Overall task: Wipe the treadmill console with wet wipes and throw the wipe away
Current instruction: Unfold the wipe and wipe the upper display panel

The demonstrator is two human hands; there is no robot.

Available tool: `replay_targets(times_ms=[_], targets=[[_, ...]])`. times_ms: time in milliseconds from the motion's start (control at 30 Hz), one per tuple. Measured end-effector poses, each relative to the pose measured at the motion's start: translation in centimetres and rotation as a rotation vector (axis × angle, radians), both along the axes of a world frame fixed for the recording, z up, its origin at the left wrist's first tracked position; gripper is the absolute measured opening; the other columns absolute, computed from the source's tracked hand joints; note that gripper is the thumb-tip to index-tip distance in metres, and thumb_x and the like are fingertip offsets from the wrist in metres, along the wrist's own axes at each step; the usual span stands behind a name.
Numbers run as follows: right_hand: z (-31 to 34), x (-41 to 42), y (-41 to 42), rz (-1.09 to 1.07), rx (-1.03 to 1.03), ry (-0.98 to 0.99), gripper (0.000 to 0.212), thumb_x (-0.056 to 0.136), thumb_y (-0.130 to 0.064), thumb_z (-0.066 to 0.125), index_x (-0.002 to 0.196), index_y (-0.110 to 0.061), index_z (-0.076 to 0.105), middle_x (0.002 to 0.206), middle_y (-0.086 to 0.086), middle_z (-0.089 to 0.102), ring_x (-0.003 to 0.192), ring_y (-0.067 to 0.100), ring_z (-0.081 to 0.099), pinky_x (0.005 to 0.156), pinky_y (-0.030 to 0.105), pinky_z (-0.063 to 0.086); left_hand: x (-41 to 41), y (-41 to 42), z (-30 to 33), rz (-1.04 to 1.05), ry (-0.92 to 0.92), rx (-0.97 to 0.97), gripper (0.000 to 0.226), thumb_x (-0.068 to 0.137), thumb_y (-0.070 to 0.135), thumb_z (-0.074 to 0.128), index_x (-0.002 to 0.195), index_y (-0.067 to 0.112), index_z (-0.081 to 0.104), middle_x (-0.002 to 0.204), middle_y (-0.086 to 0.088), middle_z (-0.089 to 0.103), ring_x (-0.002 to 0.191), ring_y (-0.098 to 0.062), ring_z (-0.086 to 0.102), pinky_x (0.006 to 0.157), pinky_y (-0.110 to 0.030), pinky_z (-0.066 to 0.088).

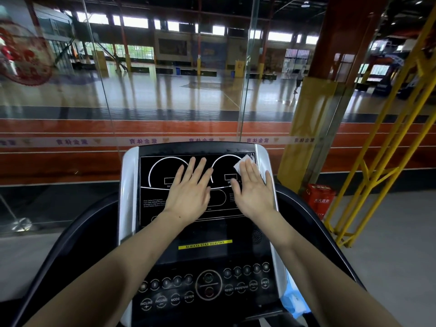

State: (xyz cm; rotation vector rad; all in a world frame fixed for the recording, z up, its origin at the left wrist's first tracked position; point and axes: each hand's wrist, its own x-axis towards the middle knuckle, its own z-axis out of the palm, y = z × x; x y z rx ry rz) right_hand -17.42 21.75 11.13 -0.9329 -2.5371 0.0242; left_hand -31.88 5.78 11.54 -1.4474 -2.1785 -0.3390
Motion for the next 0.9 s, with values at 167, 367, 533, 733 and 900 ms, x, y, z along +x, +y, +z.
replay_targets(times_ms=[167, 367, 533, 733, 900], targets=[[-1.0, 1.1, -1.2, -0.030, -0.018, 0.003, 0.071, 0.106, -0.058, 0.009, 0.168, -0.022, 0.008, 0.176, -0.007, -0.002, 0.162, 0.010, 0.001, 0.128, 0.043, 0.010, 0.1, -1.0, -0.2, 0.005, -0.017, 0.013, 0.057, 0.104, 0.035, 0.041, 0.159, 0.018, 0.036, 0.173, -0.008, 0.019, 0.160, -0.032, 0.009, 0.129, -0.052, 0.015], [2.7, -2.1, -0.7, -0.144, -0.064, -0.056, 0.074, 0.108, -0.057, 0.015, 0.167, -0.014, 0.006, 0.176, 0.004, 0.001, 0.162, 0.021, 0.005, 0.124, 0.049, 0.018, 0.4, -1.6, 0.1, 0.009, -0.049, 0.039, 0.058, 0.105, 0.035, 0.042, 0.159, 0.018, 0.034, 0.173, -0.008, 0.018, 0.160, -0.031, 0.008, 0.129, -0.052, 0.014], [3.6, -3.8, -1.5, -0.217, -0.061, 0.027, 0.072, 0.109, -0.052, 0.025, 0.163, -0.005, 0.024, 0.172, 0.016, 0.022, 0.152, 0.035, 0.027, 0.119, 0.048, 0.023, -0.1, -2.2, 0.2, 0.019, -0.027, 0.033, 0.057, 0.105, 0.035, 0.042, 0.159, 0.019, 0.035, 0.172, -0.008, 0.020, 0.160, -0.031, 0.011, 0.129, -0.052, 0.015], [2.5, -4.0, -2.5, -0.057, 0.008, 0.083, 0.055, 0.107, -0.048, 0.038, 0.148, -0.014, 0.047, 0.167, 0.017, 0.033, 0.138, 0.041, 0.041, 0.110, 0.051, 0.033, -0.6, -3.1, -0.1, 0.026, -0.026, 0.034, 0.057, 0.104, 0.035, 0.045, 0.157, 0.017, 0.038, 0.171, -0.009, 0.023, 0.160, -0.032, 0.013, 0.128, -0.053, 0.018], [2.1, -1.5, 0.0, -0.140, 0.117, -0.032, 0.068, 0.108, -0.053, 0.023, 0.161, -0.011, 0.032, 0.171, 0.015, 0.025, 0.148, 0.040, 0.031, 0.120, 0.050, 0.025, -1.2, -3.4, 0.2, 0.030, -0.042, 0.024, 0.058, 0.105, 0.035, 0.040, 0.160, 0.019, 0.032, 0.173, -0.006, 0.016, 0.161, -0.030, 0.006, 0.129, -0.053, 0.015]])
